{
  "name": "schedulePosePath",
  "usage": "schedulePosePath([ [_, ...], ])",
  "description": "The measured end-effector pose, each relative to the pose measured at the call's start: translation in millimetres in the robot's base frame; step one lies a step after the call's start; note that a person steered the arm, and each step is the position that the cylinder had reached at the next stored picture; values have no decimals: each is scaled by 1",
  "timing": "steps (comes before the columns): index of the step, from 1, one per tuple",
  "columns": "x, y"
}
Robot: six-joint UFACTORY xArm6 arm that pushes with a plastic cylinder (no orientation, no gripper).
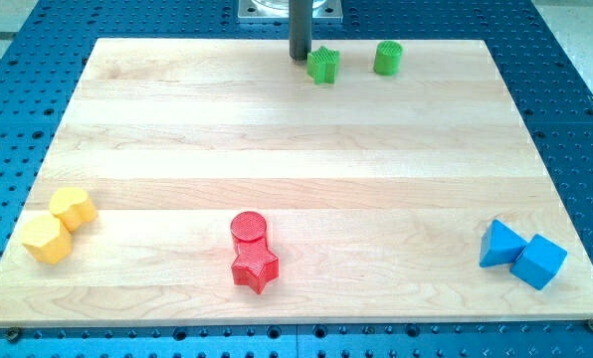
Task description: Place the triangle bottom left to green star
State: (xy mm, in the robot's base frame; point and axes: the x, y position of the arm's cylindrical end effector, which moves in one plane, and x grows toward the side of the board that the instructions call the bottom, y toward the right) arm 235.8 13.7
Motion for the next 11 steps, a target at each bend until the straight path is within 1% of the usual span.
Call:
schedulePosePath([
  [2, 62, 26],
  [3, 121, -3],
  [4, 155, 113],
  [5, 195, 252],
  [6, 294, 281],
  [7, 344, 268],
  [8, 336, 197],
  [9, 336, 157],
  [10, 321, 170],
  [11, 263, 135],
])
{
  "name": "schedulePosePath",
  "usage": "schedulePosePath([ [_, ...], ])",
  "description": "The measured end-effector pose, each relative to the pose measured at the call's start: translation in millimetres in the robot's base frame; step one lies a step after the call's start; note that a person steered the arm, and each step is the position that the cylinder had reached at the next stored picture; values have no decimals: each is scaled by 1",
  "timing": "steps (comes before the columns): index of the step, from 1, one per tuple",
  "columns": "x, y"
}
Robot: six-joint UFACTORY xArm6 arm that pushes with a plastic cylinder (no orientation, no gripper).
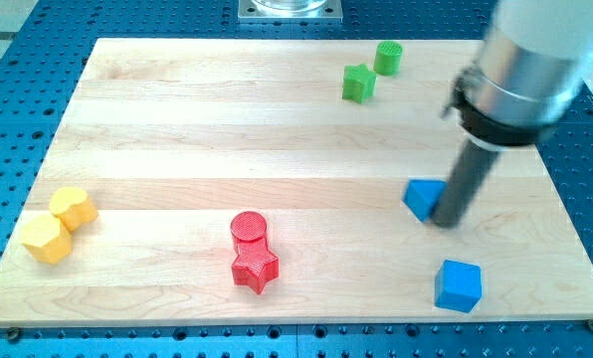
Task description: Place the triangle bottom left to green star
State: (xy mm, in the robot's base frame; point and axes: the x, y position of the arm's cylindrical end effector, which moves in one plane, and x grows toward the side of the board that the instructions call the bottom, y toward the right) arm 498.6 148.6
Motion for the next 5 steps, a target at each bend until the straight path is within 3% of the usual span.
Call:
schedulePosePath([
  [2, -95, -82],
  [3, -120, -130],
  [4, -73, -154],
  [5, -111, -151],
])
